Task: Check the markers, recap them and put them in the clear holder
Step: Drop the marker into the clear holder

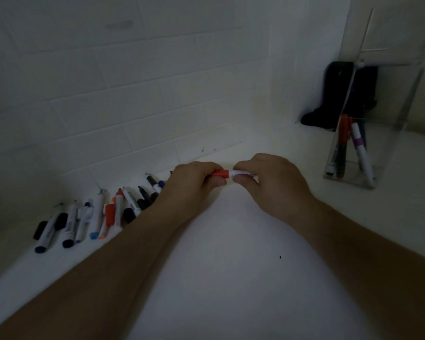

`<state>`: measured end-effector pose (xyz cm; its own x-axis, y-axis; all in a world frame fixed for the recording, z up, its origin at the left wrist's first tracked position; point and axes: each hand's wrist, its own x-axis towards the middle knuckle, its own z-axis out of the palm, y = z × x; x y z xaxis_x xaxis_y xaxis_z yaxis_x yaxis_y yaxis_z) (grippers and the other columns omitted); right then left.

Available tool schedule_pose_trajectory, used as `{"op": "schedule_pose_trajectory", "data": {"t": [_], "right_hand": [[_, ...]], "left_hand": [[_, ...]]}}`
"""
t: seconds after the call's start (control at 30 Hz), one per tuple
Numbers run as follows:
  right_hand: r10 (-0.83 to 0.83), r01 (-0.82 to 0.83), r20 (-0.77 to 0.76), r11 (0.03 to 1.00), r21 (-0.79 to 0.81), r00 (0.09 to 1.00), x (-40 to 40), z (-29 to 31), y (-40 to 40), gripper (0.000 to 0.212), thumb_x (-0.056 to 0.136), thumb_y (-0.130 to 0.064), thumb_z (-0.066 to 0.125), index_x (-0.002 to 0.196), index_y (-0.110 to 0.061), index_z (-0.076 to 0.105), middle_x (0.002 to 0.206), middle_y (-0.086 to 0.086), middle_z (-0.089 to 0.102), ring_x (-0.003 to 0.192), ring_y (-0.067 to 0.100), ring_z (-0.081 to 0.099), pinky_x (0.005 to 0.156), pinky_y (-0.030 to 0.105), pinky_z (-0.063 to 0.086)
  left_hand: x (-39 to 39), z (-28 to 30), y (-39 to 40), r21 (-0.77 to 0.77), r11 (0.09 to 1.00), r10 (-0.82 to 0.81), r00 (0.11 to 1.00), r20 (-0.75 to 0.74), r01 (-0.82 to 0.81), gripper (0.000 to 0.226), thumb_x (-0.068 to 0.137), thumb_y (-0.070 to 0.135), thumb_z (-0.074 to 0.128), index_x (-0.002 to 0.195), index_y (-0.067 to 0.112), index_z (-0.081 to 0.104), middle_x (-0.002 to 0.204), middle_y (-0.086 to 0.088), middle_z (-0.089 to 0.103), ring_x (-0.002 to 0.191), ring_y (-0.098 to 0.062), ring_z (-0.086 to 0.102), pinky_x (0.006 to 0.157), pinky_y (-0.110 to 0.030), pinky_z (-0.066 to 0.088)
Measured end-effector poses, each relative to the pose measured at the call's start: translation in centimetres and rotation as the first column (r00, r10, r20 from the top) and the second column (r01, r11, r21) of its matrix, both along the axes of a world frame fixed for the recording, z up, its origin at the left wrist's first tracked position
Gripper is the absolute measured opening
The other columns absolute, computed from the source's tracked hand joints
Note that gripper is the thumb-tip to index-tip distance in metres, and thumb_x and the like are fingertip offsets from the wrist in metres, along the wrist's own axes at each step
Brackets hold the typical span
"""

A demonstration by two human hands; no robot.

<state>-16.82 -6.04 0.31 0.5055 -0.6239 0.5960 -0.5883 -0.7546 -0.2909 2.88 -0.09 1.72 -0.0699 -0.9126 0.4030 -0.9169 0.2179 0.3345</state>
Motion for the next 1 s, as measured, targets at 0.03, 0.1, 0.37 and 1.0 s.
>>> {"op": "schedule_pose_trajectory", "data": {"t": [0.03,0.1,0.37,1.0], "right_hand": [[-0.011,0.011,-0.001,1.000,-0.007,1.000,0.0,-0.1,0.0,0.019,0.097,-0.041,0.056,0.105,-0.033,0.072,0.082,-0.006,0.061,0.077,0.017,0.056,0.067,0.033,0.043],[-0.022,0.022,0.007,1.000,-0.006,1.000,0.1,-0.2,0.2,0.022,0.097,-0.043,0.054,0.103,-0.032,0.072,0.082,-0.005,0.061,0.076,0.017,0.056,0.067,0.034,0.044],[-0.032,0.032,0.049,0.999,-0.001,0.998,0.0,-0.2,0.7,0.019,0.097,-0.045,0.054,0.103,-0.037,0.070,0.077,-0.008,0.056,0.071,0.011,0.051,0.059,0.027,0.030],[-0.212,0.210,0.059,0.977,0.039,0.975,-3.4,6.6,1.8,0.023,0.105,-0.024,0.047,0.126,-0.022,0.055,0.102,0.002,0.056,0.085,0.017,0.051,0.070,0.029,0.040]], "left_hand": [[-0.2,0.0,0.0,0.002,1.000,0.005,1.000,0.004,-0.005,0.022,0.096,0.034,0.061,0.111,0.022,0.071,0.096,0.001,0.073,0.087,-0.015,0.061,0.078,-0.028,0.042],[-0.4,0.0,0.0,-0.035,0.999,-0.002,1.000,0.010,0.003,0.021,0.095,0.031,0.062,0.108,0.018,0.073,0.095,-0.002,0.073,0.086,-0.017,0.060,0.077,-0.029,0.040],[-1.1,0.0,-0.1,-0.157,0.987,-0.014,0.999,0.038,0.020,0.016,0.091,0.025,0.068,0.100,0.014,0.075,0.086,-0.005,0.072,0.083,-0.024,0.063,0.076,-0.035,0.043],[-1.6,-0.7,0.7,-0.226,0.966,-0.159,0.975,-0.155,0.122,0.056,0.092,0.001,0.054,0.142,0.026,0.047,0.121,0.003,0.057,0.101,-0.009,0.052,0.091,-0.029,0.047]]}}
